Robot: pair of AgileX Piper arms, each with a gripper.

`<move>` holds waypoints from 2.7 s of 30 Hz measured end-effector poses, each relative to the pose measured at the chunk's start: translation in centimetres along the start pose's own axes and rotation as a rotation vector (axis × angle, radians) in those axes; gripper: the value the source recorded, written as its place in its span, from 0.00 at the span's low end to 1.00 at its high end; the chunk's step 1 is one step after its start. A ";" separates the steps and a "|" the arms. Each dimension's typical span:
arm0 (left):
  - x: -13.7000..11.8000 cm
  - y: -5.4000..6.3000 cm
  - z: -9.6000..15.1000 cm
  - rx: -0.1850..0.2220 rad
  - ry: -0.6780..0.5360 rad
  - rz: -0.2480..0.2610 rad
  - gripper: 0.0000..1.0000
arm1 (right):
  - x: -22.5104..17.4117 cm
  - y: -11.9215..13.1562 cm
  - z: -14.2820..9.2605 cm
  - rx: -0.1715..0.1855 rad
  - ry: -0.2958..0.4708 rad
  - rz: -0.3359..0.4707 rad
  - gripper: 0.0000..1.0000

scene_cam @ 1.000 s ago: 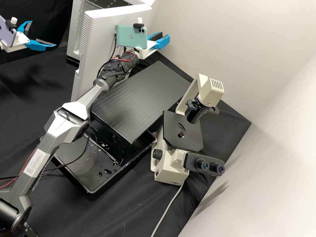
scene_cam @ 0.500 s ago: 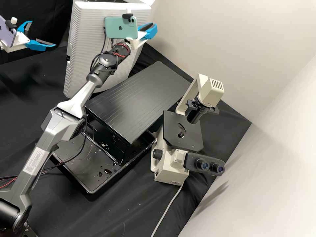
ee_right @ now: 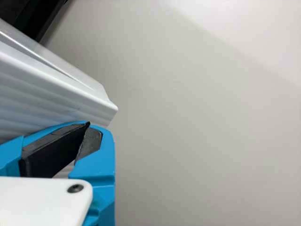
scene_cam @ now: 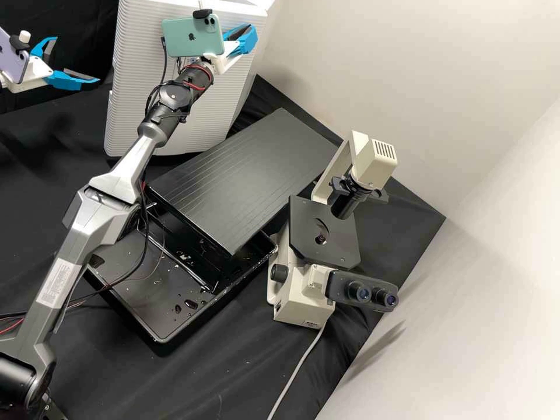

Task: Close the incubator door

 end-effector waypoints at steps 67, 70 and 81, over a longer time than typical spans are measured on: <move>0.0 0.0 0.0 0.000 0.000 0.000 1.00 | -3.3 2.4 -5.7 0.104 0.281 -0.167 0.00; 0.0 0.0 0.0 0.000 0.000 0.000 1.00 | -3.8 2.2 -5.5 0.102 0.290 -0.201 0.00; 0.0 0.0 0.0 0.000 0.000 0.000 1.00 | -9.8 4.1 -1.5 0.071 0.227 -0.365 1.00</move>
